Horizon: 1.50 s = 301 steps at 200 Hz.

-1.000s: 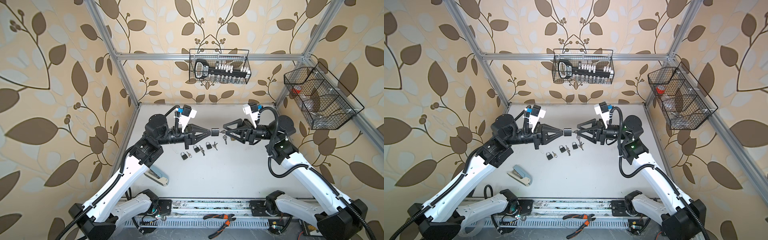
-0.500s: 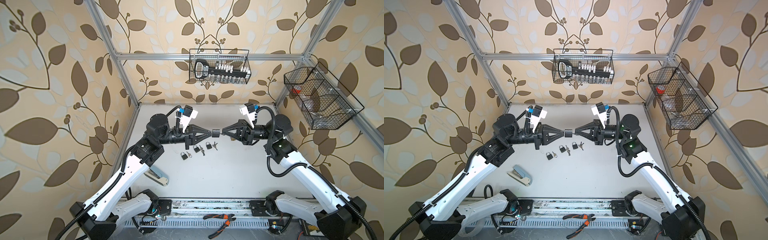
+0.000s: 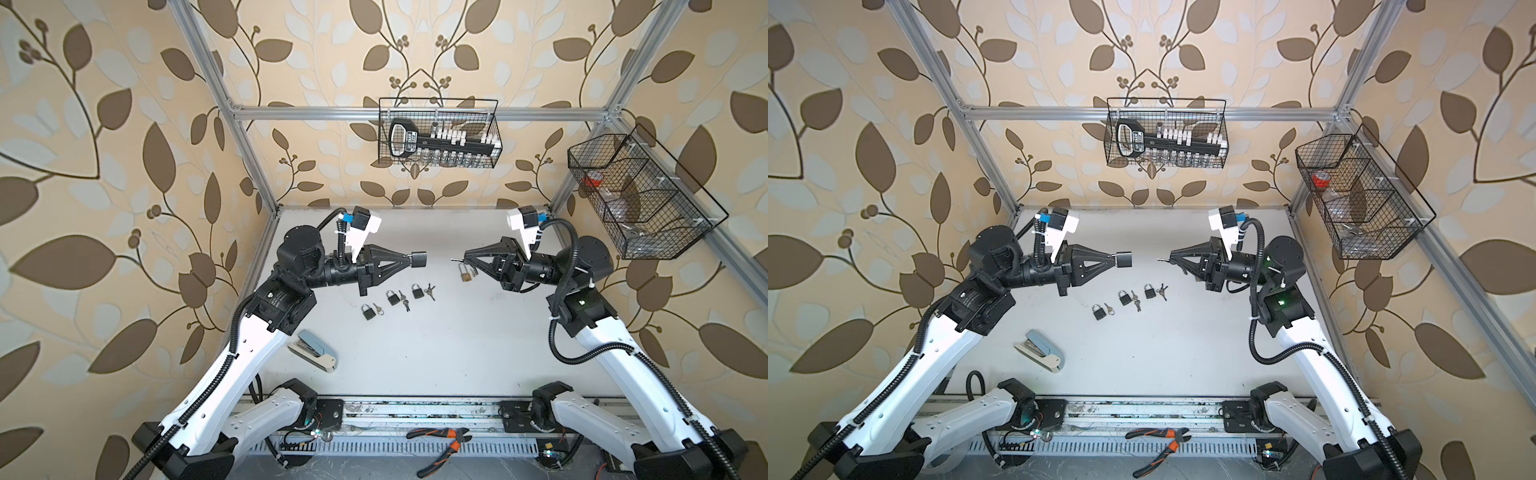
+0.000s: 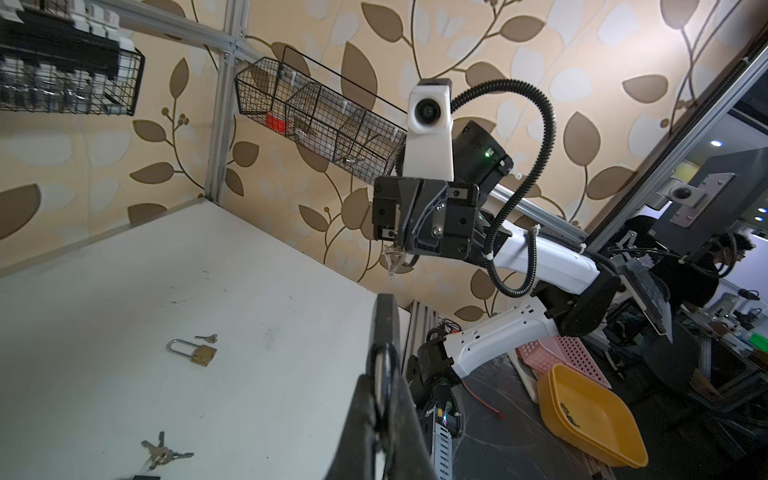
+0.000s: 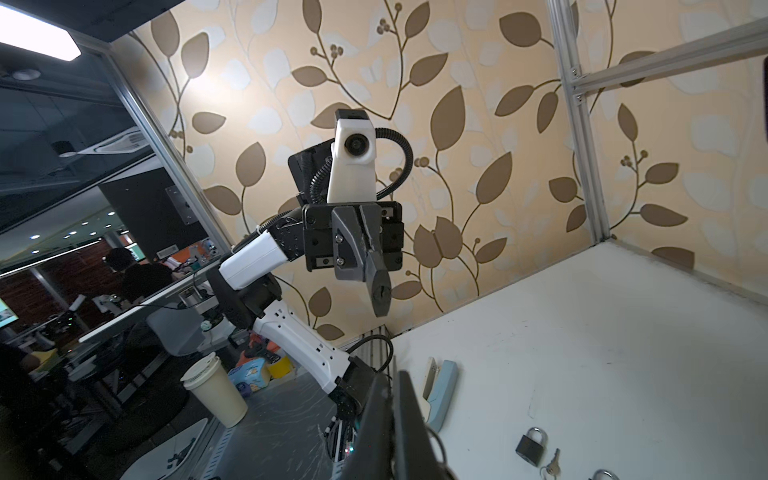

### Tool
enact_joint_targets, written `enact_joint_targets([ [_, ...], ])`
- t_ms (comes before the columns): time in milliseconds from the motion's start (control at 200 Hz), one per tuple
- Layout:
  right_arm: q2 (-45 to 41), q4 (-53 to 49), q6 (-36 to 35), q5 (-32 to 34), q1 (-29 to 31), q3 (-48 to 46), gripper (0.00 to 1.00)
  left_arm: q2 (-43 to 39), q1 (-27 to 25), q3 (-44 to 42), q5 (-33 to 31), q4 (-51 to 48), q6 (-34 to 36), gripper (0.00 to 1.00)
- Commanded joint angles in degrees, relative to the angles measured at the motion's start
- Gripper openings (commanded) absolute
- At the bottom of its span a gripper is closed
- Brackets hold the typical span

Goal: Lock with the key

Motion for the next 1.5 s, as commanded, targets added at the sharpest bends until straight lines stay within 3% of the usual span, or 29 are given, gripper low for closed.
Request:
enact_joint_targets([
  [0, -2.11, -11.21, -10.12, 7.72, -0.27, -1.47, 0.00, -0.28, 0.26, 2.97, 1.55, -3.54, 4.27, 0.00],
  [155, -5.90, -19.14, -15.99, 27.17, -0.25, -7.08, 0.00, 2.33, 0.26, 4.51, -1.38, -12.09, 8.99, 0.00],
  [365, -8.78, -20.10, -13.38, 38.44, -1.26, -16.34, 0.00, 8.63, 0.18, 5.53, -3.60, -19.11, 11.52, 0.00],
  [580, -8.00, -18.66, -8.35, 40.12, -3.96, -23.71, 0.00, 24.22, -0.72, 11.51, -3.72, -27.39, 16.30, 0.00],
  [775, -11.26, -17.50, -7.58, 40.65, -4.36, -27.96, 0.00, 42.34, -4.29, 22.70, -6.91, -35.26, 22.55, 0.00],
  [1020, -17.80, -23.15, -9.43, 48.01, -4.61, -29.41, 0.00, 63.77, -6.45, 41.09, -5.39, -47.70, 31.13, 0.00],
  [1340, -20.48, -27.55, -11.19, 45.78, -4.58, -30.22, 0.00, 84.04, -6.40, 67.61, -6.65, -63.34, 38.70, 0.00],
  [1499, -19.46, -27.96, -11.49, 44.03, -4.60, -29.34, 0.00, 88.00, -5.90, 70.39, -7.81, -62.82, 38.94, 0.00],
])
